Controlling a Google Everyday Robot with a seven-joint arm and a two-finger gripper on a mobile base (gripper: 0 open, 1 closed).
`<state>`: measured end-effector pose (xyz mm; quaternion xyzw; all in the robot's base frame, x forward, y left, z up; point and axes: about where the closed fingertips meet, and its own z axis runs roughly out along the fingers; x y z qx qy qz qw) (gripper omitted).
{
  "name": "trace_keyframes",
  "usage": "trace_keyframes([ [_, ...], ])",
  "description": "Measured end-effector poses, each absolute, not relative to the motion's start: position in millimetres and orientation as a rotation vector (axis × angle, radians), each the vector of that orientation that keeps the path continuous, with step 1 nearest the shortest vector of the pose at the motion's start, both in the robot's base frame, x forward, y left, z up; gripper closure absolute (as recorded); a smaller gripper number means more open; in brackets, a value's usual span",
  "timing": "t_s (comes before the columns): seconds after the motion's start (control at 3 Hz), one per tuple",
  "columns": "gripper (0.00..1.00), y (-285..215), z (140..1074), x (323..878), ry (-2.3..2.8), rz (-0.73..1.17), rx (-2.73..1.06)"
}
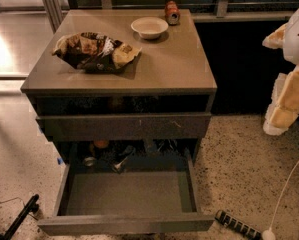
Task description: Place brown chip bag into middle drawer
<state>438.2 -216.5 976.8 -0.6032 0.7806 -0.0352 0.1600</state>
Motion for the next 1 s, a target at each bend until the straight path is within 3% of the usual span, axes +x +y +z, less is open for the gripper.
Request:
trace_keyframes([
  [0.33, 0.00, -215.4, 979.1, 443.2, 2.222, -0.111, -1.709],
  [1.0, 0.00, -169.8, 994.4, 532.3, 2.122, -0.131, -1.766],
])
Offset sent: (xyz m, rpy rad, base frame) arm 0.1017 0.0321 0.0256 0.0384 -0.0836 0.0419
